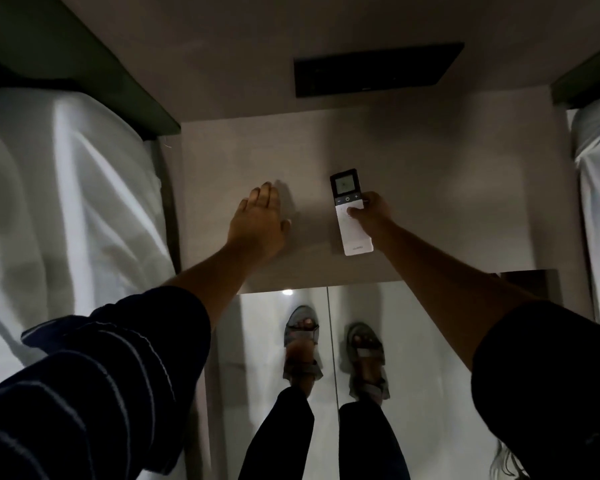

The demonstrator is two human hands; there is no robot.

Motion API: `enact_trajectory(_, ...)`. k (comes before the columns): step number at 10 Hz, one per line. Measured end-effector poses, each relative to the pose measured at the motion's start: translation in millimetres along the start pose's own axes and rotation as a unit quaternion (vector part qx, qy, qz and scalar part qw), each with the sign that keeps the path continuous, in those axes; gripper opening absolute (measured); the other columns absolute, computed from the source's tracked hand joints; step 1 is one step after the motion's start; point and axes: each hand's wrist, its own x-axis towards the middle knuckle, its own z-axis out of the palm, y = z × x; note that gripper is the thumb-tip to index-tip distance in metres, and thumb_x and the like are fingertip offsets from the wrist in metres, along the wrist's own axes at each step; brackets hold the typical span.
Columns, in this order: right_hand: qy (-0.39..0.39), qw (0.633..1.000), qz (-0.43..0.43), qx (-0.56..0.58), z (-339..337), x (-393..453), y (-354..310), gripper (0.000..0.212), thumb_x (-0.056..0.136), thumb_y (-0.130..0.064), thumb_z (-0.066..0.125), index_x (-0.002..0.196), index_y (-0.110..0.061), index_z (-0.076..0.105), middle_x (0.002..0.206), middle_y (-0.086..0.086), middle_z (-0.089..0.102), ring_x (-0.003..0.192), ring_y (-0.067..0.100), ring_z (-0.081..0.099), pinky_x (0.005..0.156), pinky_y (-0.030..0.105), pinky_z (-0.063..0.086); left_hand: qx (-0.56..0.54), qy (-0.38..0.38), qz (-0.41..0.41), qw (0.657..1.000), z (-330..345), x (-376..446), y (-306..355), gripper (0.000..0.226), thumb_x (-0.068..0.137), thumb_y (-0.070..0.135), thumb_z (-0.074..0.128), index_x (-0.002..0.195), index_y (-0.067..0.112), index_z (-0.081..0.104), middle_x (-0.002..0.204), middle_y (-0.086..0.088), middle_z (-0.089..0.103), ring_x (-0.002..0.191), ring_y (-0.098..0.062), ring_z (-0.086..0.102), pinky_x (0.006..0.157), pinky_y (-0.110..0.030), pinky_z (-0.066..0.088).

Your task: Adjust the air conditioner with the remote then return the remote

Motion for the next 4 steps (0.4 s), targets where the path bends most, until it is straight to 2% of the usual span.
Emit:
enact_trajectory(2, 0.043, 0.995, -0.044, -0.080, 0.5, 0.3, 0.4, 0.035, 0.089, -0.003, 0.057, 0.123, -0.001, 0.057, 0.126, 0.019, 0.062, 0.112, 0.033, 0.060, 0.084, 0.029, 0.045, -0.010, -0.004, 0.001, 1.000, -10.3, -6.7, 5.2, 0.071, 0.099, 0.037, 0.037, 0.155, 0.005, 0.008, 0.163, -0.014, 0.013, 0.149, -0.029, 0.016, 0.122, -0.039, 0.016)
enact_trajectory(3, 0.060, 0.991, -0.044, -0.111, -8.2, -10.6, -3.2, 0.036, 0.090, -0.007, 0.057, 0.125, 0.001, 0.056, 0.128, 0.020, 0.060, 0.114, 0.033, 0.059, 0.085, 0.029, 0.045, -0.017, 0.001, -0.014, 1.000, -24.3, -9.6, 10.4, 0.071, 0.099, 0.038, 0.036, 0.156, 0.006, 0.007, 0.163, -0.013, 0.011, 0.150, -0.030, 0.014, 0.122, -0.039, 0.014)
enact_trajectory(4, 0.071, 0.984, -0.062, -0.154, -33.6, -43.0, -12.9, 0.042, 0.091, -0.013, 0.057, 0.130, 0.001, 0.051, 0.133, 0.022, 0.056, 0.120, 0.035, 0.054, 0.092, 0.032, 0.045, -0.006, -0.001, 0.007, 1.000, -49.1, -25.1, 25.4, 0.072, 0.099, 0.040, 0.034, 0.156, 0.006, 0.005, 0.164, -0.012, 0.007, 0.151, -0.029, 0.010, 0.122, -0.039, 0.012)
